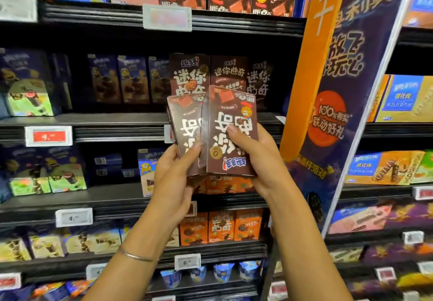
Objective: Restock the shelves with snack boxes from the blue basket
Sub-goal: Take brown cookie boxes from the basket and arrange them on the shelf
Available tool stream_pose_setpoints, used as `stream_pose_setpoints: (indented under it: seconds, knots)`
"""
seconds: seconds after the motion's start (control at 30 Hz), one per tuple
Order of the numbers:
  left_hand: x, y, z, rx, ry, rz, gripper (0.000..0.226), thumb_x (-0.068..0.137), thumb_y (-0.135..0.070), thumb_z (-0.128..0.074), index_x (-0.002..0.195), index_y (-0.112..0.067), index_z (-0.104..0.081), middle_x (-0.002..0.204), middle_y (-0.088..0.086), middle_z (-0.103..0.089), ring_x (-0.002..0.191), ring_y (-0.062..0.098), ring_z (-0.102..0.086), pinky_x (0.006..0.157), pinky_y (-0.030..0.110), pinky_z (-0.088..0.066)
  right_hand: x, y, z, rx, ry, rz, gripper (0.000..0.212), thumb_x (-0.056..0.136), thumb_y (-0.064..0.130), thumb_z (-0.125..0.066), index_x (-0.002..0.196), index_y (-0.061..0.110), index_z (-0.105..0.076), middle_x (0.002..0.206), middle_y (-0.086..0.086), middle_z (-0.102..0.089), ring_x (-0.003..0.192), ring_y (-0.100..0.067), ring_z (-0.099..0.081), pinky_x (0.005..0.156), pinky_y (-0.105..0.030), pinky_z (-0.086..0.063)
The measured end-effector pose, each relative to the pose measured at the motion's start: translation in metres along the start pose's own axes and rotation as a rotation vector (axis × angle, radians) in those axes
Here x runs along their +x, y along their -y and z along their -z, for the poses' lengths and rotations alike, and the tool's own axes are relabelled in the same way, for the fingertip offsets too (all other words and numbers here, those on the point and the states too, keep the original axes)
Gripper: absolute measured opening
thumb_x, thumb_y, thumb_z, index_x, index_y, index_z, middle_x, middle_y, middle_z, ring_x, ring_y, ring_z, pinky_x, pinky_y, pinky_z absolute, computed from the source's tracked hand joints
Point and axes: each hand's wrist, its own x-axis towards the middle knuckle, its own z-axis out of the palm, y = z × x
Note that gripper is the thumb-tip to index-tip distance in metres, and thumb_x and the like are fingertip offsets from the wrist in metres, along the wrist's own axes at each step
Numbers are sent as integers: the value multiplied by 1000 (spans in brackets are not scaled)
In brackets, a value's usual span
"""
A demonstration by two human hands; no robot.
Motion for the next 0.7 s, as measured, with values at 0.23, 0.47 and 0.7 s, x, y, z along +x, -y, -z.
stream_pose_setpoints:
  seconds: [0.23, 0.47, 0.7]
  knots:
    - [4, -11, 5, 51, -6, -27, 44, 88, -28, -72, 128, -11, -66, 117, 10, -77, 105, 24, -76, 86, 44, -63, 16, 24, 11, 0, -211, 100, 46, 89, 22, -77, 130, 12, -59, 119, -11, -73, 99, -26, -75, 75, -37, -62]
    - [5, -22, 13, 92, -21, -26, 27, 99, -23, -66, 125, -14, -67, 114, 7, -78, 103, 23, -76, 88, 47, -62, 38, 40, 23, -479, -537, 446, 79, 88, 33, -77, 152, 20, -33, 135, 4, -60, 115, -8, -65, 95, -36, -58]
    - [3, -29, 18, 137, -13, -56, 30, 93, -28, -70, 120, -15, -68, 113, 7, -79, 100, 22, -76, 91, 51, -59, 71, 41, 20, -957, -716, 492, 83, 91, 39, -71, 152, 14, -20, 148, -8, -47, 128, -26, -56, 95, -42, -54]
